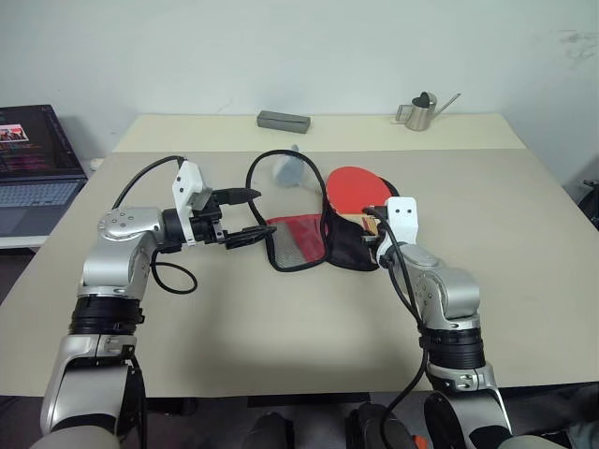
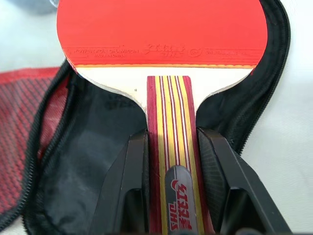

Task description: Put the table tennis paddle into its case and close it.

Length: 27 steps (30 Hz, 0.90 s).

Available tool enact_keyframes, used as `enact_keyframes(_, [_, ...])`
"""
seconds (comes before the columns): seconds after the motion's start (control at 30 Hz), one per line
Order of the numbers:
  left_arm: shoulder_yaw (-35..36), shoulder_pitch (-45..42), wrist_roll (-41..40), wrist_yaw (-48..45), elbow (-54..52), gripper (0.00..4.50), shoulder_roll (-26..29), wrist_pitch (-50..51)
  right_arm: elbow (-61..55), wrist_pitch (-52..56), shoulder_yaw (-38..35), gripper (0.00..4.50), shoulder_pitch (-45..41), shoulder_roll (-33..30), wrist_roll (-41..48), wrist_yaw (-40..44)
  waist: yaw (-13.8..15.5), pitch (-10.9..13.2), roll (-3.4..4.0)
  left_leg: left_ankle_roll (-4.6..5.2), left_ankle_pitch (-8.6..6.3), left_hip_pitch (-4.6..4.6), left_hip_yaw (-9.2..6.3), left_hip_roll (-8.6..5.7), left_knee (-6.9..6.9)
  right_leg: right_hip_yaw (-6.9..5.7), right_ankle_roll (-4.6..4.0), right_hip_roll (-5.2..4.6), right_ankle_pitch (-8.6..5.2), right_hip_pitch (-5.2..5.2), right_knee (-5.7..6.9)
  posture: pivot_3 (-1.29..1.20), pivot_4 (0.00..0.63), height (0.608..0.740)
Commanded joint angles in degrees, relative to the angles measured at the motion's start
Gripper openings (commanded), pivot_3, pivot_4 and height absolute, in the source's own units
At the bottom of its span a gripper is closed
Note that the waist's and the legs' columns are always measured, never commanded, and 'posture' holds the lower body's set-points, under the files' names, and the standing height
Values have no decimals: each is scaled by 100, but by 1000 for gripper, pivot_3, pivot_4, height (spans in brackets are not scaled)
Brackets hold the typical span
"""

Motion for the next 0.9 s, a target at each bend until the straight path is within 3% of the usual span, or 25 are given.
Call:
enact_keyframes(0.03, [62, -160, -2, -14, -65, 4500, 21, -102, -333, -224, 114, 1081, 32, -40, -74, 71, 0, 0, 0, 0, 0, 0, 0, 0, 0, 1, 0, 0, 0, 0, 0, 0, 150, 740])
enact_keyframes(0.9, [60, -126, -19, 22, -123, 4500, 0, -53, 74, -452, 172, 1081, -174, 113, -271, 227, 1, 0, 0, 0, 0, 1, 0, 0, 0, 1, 0, 0, 0, 0, 1, 0, 150, 740])
